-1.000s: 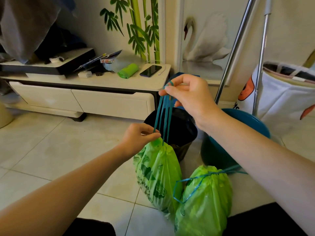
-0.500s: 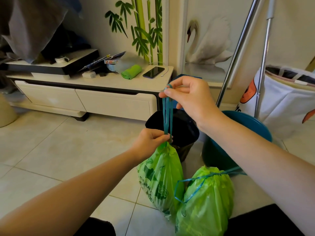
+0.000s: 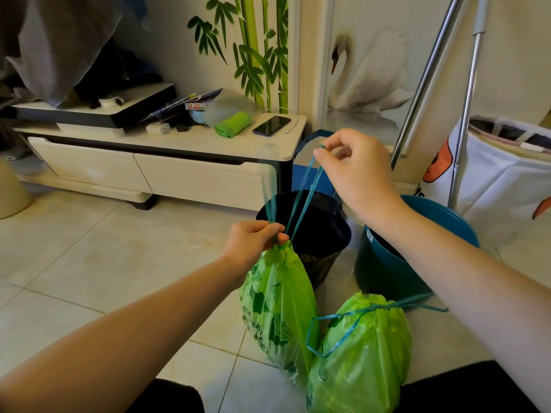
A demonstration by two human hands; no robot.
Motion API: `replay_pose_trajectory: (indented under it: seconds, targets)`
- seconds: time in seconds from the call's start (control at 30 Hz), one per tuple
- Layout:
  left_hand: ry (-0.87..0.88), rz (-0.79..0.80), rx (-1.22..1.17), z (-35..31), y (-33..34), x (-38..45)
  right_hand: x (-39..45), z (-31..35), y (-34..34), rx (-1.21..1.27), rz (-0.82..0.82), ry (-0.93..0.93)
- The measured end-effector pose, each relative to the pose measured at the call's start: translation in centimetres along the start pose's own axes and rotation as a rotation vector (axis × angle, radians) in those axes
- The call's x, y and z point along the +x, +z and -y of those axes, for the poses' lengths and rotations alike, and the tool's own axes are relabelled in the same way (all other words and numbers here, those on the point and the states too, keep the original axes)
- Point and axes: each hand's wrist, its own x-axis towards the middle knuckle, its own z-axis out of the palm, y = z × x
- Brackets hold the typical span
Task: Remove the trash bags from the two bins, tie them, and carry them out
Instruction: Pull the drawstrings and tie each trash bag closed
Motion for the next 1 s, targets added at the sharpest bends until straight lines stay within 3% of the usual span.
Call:
replay_pose_trajectory:
  seconds: [0.13,0.23,0.37,0.53,0.73,0.87,1.0]
  targets:
    - [0.036,-0.048,0.126,-0.4,-0.9,0.2,0.1,0.2,-0.1,-0.072,0.028,-0.119]
    - [0.130,0.116,0.426,-1.1,-0.9,-0.1,-0.4,1.0,0.2,-0.007,0.093,-0.207]
    - [0.208,0.358,0.642,-2.1,-0.4,-0.9,-0.8,1.9,0.7,0.021,0.153,-0.269]
    - [0.217,0.511,0.753,-2.2,-0.6,-1.5,-0.9,1.8,0.9,0.068,0.187,-0.245]
    - [0.218,0.491,0.718,-2.3,-0.8,-1.7,0.1,-0.3,1.4,0.111,0.196,-0.076]
    - [0.161,0.512,0.595,-2.1,-1.5,-1.5,-0.3,-2.6,1.7,-0.061,0.568,0.110]
    - [0.075,0.512,0.502,-2.0,-2.2,-1.2,-1.8,-4.5,2.5,-0.378,0.826,-0.156]
